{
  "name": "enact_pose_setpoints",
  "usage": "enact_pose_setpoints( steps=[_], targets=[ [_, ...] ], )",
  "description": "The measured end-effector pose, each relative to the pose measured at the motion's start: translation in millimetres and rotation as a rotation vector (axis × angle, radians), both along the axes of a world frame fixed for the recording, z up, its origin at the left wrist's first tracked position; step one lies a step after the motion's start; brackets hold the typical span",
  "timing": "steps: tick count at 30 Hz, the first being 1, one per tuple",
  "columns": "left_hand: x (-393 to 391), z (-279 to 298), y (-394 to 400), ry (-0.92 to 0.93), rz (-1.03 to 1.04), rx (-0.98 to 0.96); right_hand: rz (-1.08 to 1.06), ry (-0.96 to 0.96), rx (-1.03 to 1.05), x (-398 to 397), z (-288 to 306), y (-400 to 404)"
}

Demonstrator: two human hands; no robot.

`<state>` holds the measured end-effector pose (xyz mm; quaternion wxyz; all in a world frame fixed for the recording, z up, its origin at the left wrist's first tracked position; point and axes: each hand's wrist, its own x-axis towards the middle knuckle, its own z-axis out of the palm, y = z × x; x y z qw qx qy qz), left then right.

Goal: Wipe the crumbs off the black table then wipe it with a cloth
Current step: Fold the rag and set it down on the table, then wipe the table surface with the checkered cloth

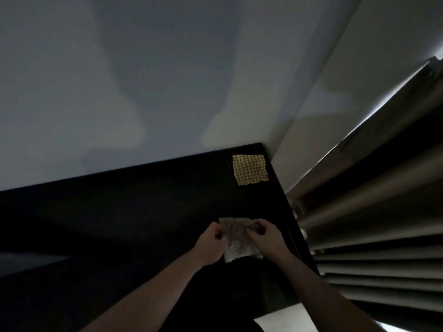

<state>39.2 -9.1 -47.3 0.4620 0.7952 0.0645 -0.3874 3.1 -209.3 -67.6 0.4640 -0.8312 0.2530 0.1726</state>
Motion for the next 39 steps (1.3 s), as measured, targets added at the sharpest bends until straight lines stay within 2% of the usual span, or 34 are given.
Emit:
enact_pose_setpoints(
  steps=[2,6,10,14,19,23,25,28,30,31,33,36,39],
  targets=[
    [20,1,-33,-0.002,0.0,0.012,0.008,0.028,0.003,21,-2,-31],
    [59,-2,-82,-0.008,-0.002,-0.006,-0.001,-0.039,-0.027,67,-2,-81],
    [80,-12,-83,0.05,-0.006,0.03,0.025,0.053,-0.08,100,-18,-108],
    [81,-18,-39,0.068,0.08,0.128,0.186,0.052,-0.156,128,-39,-115],
    [53,-18,43,0.087,0.25,0.168,0.33,-0.116,-0.279,192,-59,-92],
    [13,-15,106,-0.052,0.347,0.329,0.44,-0.05,-0.414,241,-84,-72],
    [-12,-13,130,-0.057,0.393,0.387,0.496,0.017,-0.466,254,-94,-57],
    [-46,-8,159,-0.044,0.462,0.443,0.571,0.02,-0.51,245,-111,-20],
    [-66,-3,172,-0.041,0.471,0.481,0.685,-0.17,-0.544,219,-121,11],
    [-75,-2,179,-0.039,0.478,0.495,0.746,-0.287,-0.509,202,-124,28],
    [-91,0,190,-0.039,0.483,0.506,0.834,-0.403,-0.365,163,-127,65],
    [-110,1,205,-0.04,0.453,0.514,0.943,-0.389,-0.182,96,-125,111],
    [-121,0,224,-0.075,0.396,0.5,0.942,-0.315,-0.162,43,-121,137]
  ],
)
